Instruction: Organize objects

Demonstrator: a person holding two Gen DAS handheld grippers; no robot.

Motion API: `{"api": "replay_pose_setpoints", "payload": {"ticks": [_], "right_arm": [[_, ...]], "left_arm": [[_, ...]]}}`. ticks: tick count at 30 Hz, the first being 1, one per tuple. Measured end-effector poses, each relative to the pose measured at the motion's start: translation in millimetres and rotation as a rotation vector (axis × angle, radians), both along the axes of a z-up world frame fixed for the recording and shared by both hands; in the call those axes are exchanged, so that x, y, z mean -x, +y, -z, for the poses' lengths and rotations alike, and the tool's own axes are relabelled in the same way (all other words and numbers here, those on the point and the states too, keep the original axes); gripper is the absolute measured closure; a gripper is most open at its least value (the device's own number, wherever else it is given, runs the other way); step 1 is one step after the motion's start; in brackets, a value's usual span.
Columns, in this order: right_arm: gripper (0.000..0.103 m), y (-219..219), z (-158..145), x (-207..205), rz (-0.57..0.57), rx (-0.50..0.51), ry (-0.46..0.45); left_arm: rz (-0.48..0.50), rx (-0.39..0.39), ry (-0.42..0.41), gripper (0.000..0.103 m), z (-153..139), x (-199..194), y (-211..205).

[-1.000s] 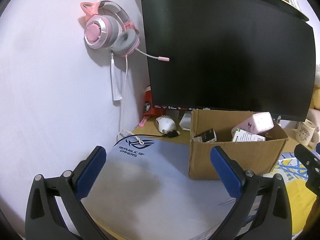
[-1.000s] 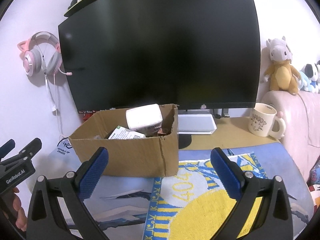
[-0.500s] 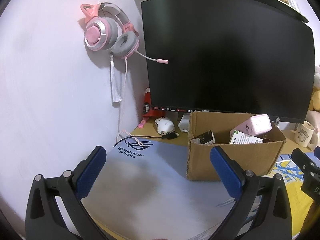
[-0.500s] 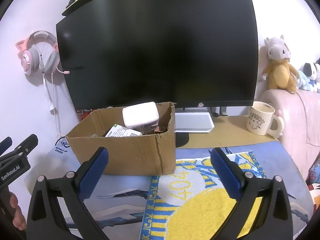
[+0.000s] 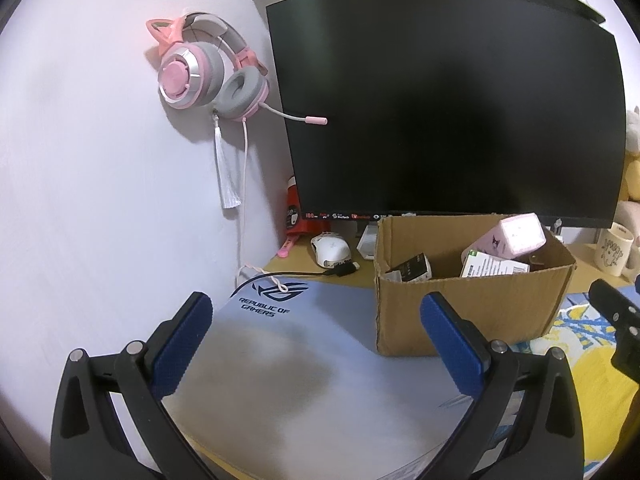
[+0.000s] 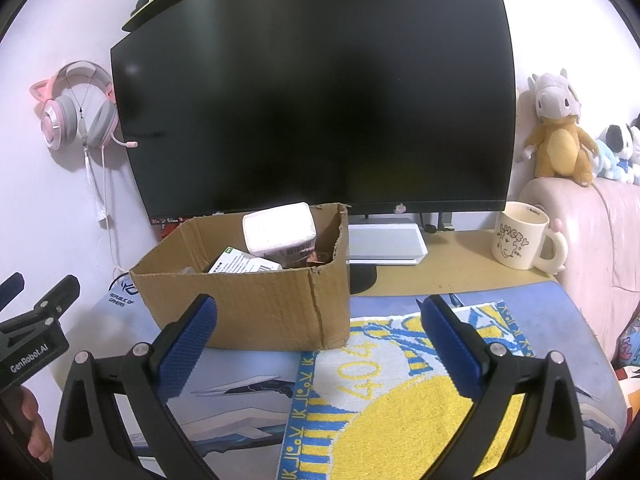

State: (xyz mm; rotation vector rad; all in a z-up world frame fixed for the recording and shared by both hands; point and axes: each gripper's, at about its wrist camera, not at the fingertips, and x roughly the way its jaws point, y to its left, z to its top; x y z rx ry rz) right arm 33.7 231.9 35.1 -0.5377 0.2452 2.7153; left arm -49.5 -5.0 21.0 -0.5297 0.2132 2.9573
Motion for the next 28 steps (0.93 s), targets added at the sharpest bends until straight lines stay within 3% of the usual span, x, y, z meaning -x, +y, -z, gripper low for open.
{"api": "replay_pose_setpoints", "payload": {"ticks": [28], "right_arm": [[0.000,-3.2,2.9,1.8,0.001,-0.016,-0.017]], "left_arm": [[0.001,0.012,-0.002,0.000,1.3,1.7,-1.2]]}}
